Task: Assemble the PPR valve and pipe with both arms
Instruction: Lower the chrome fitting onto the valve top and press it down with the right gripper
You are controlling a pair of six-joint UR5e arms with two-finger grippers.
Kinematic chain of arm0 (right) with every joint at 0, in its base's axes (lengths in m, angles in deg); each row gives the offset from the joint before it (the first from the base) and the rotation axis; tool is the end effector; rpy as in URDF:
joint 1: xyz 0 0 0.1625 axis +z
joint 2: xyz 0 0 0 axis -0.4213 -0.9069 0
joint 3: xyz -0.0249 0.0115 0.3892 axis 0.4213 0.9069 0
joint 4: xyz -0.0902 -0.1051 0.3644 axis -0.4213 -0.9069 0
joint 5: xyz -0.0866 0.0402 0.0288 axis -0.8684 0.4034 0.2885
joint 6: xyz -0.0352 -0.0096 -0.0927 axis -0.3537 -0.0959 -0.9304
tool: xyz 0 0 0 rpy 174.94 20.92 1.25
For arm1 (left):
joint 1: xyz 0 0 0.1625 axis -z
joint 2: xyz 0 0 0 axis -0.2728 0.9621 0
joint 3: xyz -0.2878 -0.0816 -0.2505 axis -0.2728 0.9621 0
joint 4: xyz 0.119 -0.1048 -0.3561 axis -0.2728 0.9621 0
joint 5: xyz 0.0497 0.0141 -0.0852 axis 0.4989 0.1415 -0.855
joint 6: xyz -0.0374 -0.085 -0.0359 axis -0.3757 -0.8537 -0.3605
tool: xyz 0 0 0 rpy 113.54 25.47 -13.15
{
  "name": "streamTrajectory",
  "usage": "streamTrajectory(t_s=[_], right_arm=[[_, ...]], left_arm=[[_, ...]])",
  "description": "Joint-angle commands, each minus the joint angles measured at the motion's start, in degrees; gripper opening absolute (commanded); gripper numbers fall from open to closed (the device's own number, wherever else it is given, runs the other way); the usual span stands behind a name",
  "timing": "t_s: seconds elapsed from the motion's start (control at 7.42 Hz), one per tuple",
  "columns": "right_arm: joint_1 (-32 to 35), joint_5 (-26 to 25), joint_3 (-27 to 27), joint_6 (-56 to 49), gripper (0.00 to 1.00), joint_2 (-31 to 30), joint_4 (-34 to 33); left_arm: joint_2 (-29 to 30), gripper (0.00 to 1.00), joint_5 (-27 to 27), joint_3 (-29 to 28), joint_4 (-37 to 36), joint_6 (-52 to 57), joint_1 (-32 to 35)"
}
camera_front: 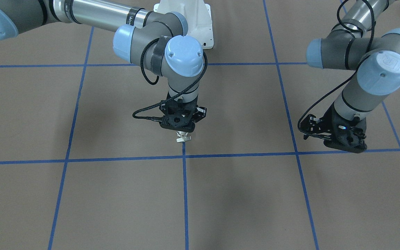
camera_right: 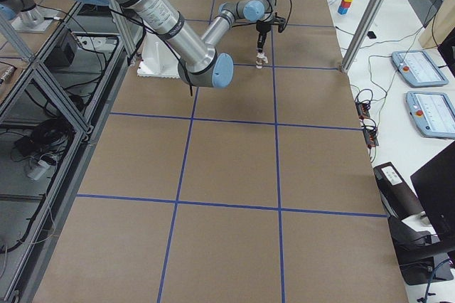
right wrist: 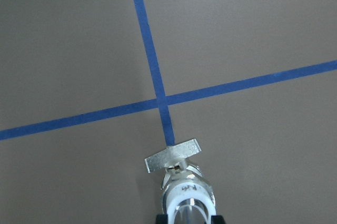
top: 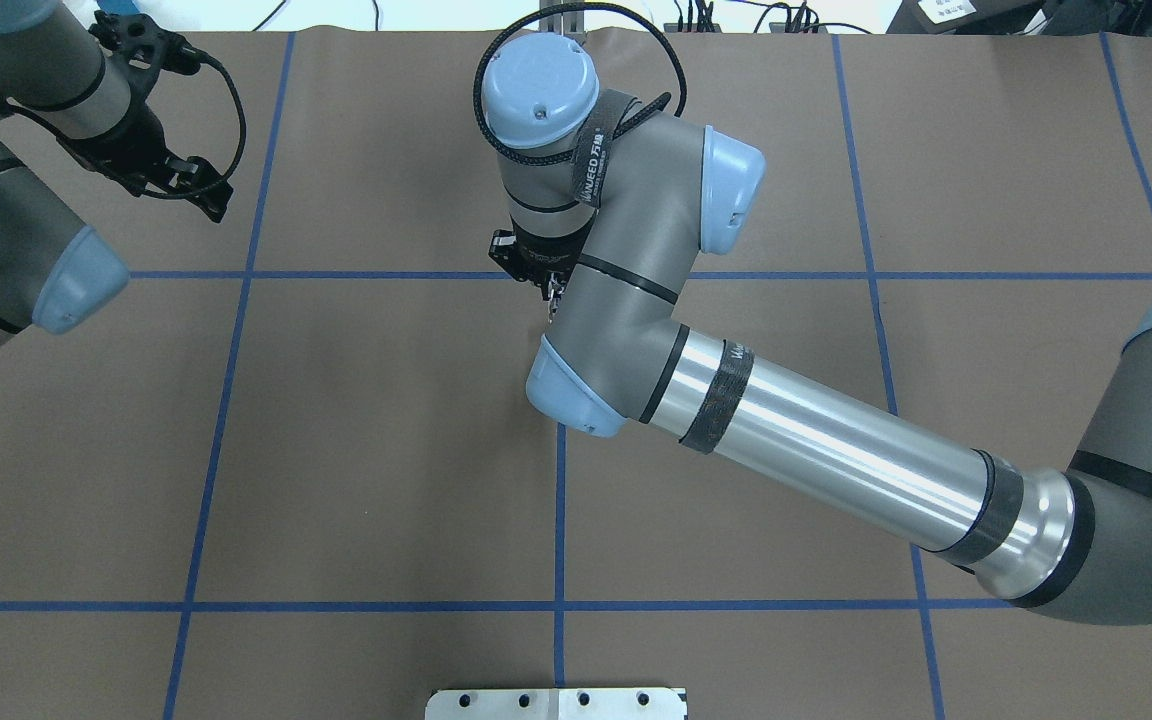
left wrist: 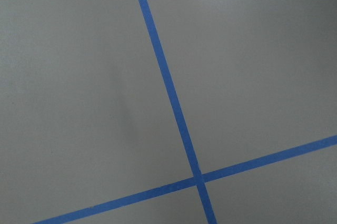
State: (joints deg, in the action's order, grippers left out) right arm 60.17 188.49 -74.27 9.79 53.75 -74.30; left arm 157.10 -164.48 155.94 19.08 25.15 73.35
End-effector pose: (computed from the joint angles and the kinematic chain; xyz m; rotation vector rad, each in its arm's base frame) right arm -0.5401 -0.4991 0.1303 -0.0654 -0.7359 0.2079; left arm 0.2666 -0.5730 0.3519 0.2073 0.7102 0.2534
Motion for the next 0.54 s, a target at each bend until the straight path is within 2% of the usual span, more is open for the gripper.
streamTrajectory(t_s=[0.0, 0.4], right_arm=[[0.08, 0.01, 0.19, 0.0, 0.0, -0.47, 1.32], [0.08, 0.01, 0.63, 0.09, 0.0, -0.56, 2.74]], left_arm=[[0.0, 1.0, 0.02, 0.06, 0.0, -0.07, -0.03], [0.0, 1.0, 0.02, 0.06, 0.0, -0.07, -0.03]])
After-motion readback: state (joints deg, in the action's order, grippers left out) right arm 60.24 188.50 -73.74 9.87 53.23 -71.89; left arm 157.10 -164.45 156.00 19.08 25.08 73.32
